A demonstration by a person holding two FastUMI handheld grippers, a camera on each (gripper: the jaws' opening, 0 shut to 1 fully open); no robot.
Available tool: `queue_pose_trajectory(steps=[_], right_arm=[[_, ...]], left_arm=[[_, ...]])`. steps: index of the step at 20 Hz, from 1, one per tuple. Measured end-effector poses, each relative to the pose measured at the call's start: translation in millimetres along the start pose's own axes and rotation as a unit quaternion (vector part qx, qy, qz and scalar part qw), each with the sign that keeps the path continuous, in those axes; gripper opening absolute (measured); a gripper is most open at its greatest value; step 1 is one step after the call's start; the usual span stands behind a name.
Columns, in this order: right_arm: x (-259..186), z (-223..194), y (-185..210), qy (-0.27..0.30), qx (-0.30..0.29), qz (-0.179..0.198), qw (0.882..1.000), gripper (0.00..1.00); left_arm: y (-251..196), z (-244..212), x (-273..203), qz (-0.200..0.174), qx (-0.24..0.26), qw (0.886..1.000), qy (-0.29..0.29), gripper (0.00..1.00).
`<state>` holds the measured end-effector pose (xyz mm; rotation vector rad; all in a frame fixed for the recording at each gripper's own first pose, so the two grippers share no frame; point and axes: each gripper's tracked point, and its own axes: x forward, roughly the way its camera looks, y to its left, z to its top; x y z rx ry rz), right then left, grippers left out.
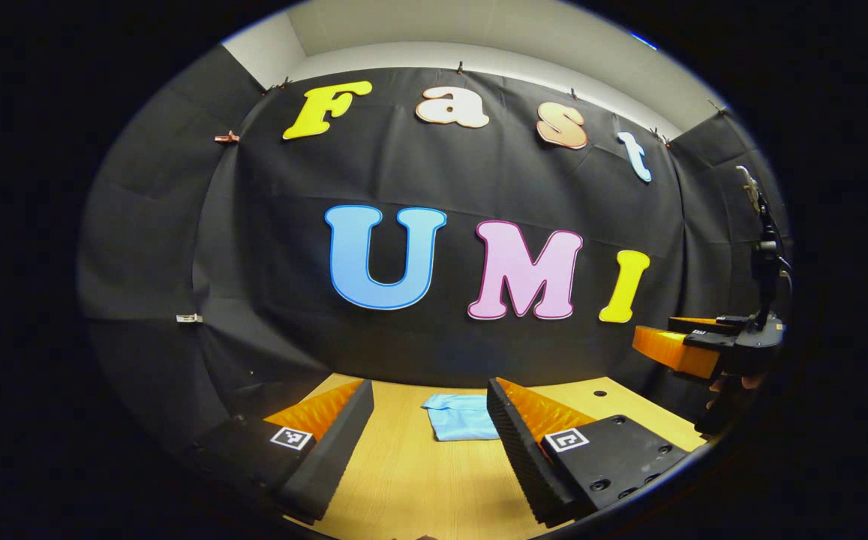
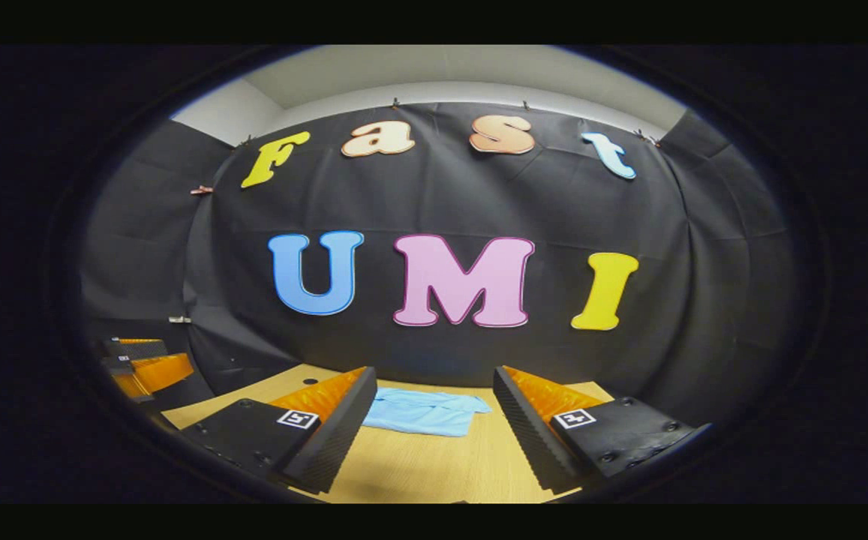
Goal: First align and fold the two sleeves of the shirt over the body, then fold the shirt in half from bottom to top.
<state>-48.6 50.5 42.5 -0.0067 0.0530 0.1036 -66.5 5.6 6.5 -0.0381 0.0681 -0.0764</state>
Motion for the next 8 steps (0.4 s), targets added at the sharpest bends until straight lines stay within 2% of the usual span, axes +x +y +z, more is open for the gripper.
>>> queue_pose_trajectory(steps=[8], right_arm=[[1.6, -3.0, -5.9, -0.003, 0.003, -0.006, 1.0, 0.97]], left_arm=[[-7.0, -3.0, 2.0, -0.002, 0.0, 1.0, 0.004, 0.97]])
